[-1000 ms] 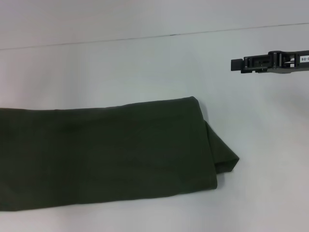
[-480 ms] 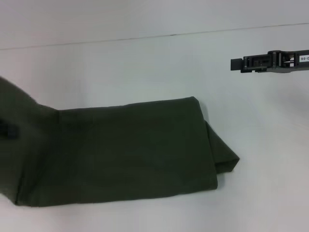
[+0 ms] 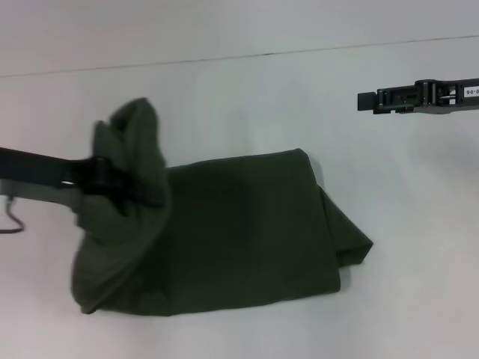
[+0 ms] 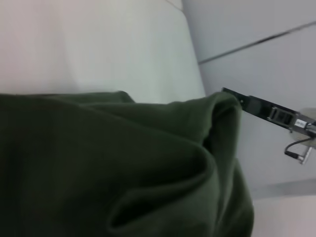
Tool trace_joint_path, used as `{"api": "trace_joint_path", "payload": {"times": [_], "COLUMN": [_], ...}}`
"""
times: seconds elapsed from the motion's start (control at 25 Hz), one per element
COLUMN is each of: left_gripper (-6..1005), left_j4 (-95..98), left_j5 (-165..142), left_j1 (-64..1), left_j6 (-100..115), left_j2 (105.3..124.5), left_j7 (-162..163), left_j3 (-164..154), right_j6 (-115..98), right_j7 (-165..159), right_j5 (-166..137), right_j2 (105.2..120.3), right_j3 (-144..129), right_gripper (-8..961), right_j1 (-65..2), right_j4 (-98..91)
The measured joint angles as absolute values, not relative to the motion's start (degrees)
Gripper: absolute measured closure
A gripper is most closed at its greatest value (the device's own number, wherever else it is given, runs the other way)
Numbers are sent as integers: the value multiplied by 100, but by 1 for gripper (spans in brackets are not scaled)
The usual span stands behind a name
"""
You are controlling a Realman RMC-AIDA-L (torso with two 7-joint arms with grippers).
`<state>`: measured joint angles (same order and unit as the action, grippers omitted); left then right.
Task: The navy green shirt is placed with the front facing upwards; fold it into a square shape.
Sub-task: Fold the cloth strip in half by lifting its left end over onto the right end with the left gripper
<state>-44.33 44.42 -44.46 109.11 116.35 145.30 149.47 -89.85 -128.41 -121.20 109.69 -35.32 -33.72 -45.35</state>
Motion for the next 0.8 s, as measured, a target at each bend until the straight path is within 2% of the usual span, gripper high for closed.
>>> {"api": "trace_joint_path", "payload": {"times": [0.16,0.32,0.48,0.68,0.8], "left_gripper": [935,935,932,924,920], "left_j4": [-4286,-3923,-3311,-2860,-2541], "left_j5": [4548,4902,5138,5247,5426], "left_j1": [-4529,-4625,-4824,-5023,-5103], "left_j6": [10637,10142,9626,9054,8741], "left_j2": [11939,12116,12187,12366,12385], "left_j7": [14528,14502,14383,14255,14149], "left_j3": [14919,14748,14555,14488,14447], "right_j6": [-8984,-8983,-8976,-8926,-8877], "right_j7": [-12836,-12799,-12785,-12775,-12759], "right_j5": [-12120,-12120,-12121,-12120,-12119], "right_j2": [10961,10959,10960,10964,10961], "right_j3": [-3533,-3533,-3541,-3544,-3550], "right_gripper": [307,307,307,307,306], "right_j1": [-3359,-3352,-3369,-3384,-3383], "right_j4": [-4535,-4535,-4535,-4525,-4470]}}
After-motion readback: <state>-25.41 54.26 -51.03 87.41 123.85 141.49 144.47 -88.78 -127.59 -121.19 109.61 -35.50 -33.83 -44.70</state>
